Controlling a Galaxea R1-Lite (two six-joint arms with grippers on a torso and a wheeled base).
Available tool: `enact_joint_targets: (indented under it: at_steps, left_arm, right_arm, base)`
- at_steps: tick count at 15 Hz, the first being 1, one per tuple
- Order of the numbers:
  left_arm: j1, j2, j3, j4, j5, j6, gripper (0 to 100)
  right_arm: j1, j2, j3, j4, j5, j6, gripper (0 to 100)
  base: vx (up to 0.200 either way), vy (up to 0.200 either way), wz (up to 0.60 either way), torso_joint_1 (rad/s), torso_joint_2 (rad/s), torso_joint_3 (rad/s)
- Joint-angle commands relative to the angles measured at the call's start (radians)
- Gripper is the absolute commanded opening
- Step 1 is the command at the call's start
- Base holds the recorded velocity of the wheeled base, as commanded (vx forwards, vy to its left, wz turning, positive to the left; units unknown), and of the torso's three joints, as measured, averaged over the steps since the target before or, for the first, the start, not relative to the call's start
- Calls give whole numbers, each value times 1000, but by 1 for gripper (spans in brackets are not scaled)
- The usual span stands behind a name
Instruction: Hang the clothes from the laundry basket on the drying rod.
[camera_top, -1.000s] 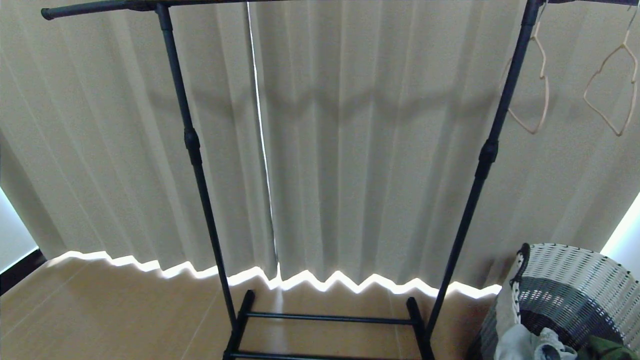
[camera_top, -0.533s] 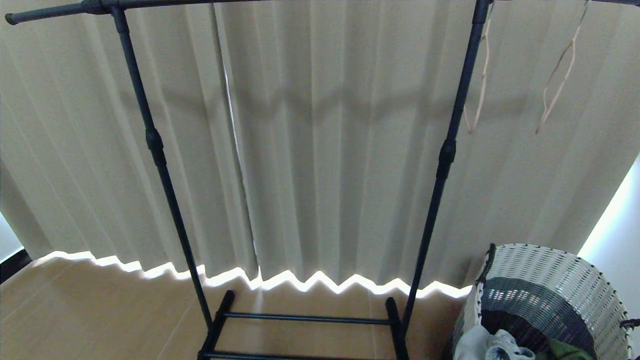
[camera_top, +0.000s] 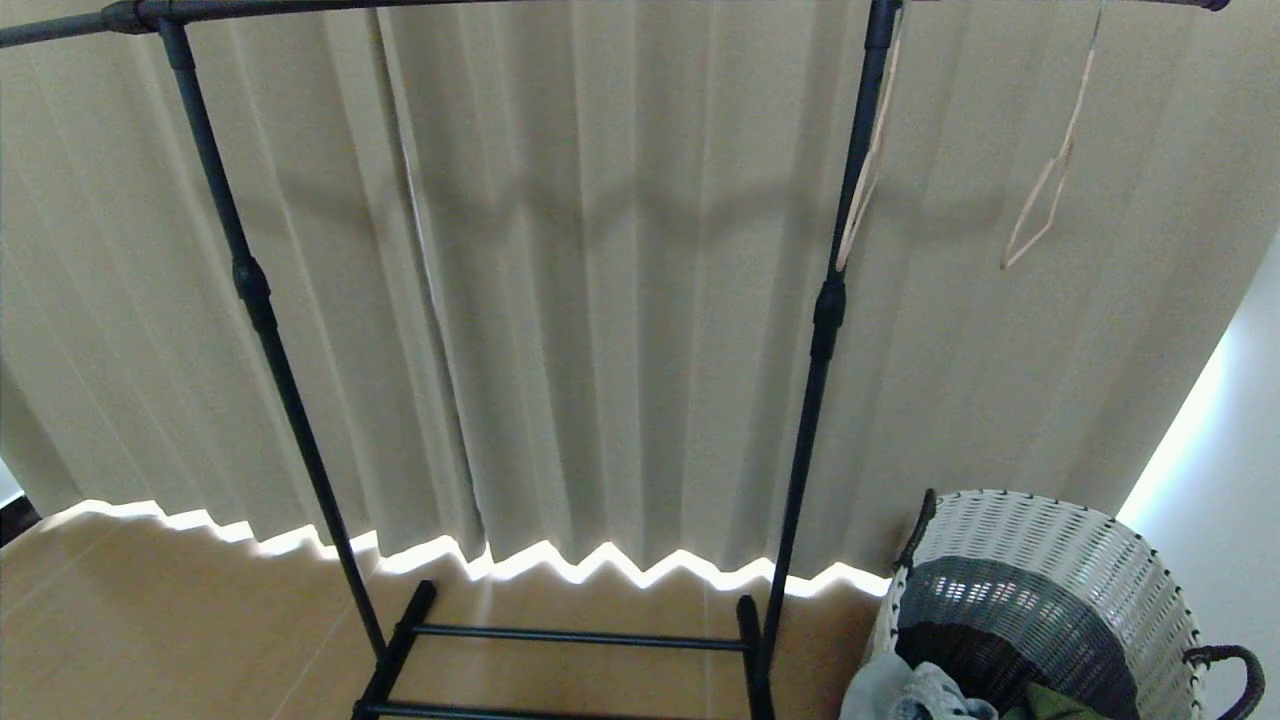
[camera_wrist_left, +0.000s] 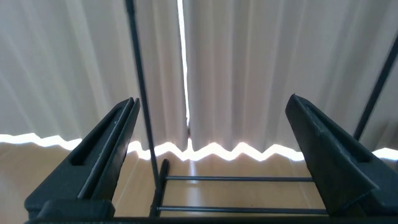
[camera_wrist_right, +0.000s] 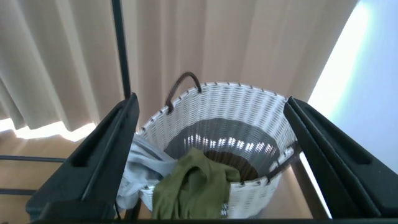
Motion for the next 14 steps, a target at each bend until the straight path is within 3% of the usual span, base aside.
enact_joint_targets:
  at_steps: [1,6,14]
  left_arm:
    - [1,1,0,-1,0,0,100]
    - [1,1,0,-1,0,-4,100]
    - [1,0,0,-1,0,-9,100]
  right_arm:
    - [0,0,0,1,0,0,100]
    - [0,0,0,-12,-6,45,100]
    - [0,0,-8,7,23,34,100]
  base:
    - [0,0,0,0,0,0]
    - [0,0,0,0,0,0]
    - [0,0,0,0,0,0]
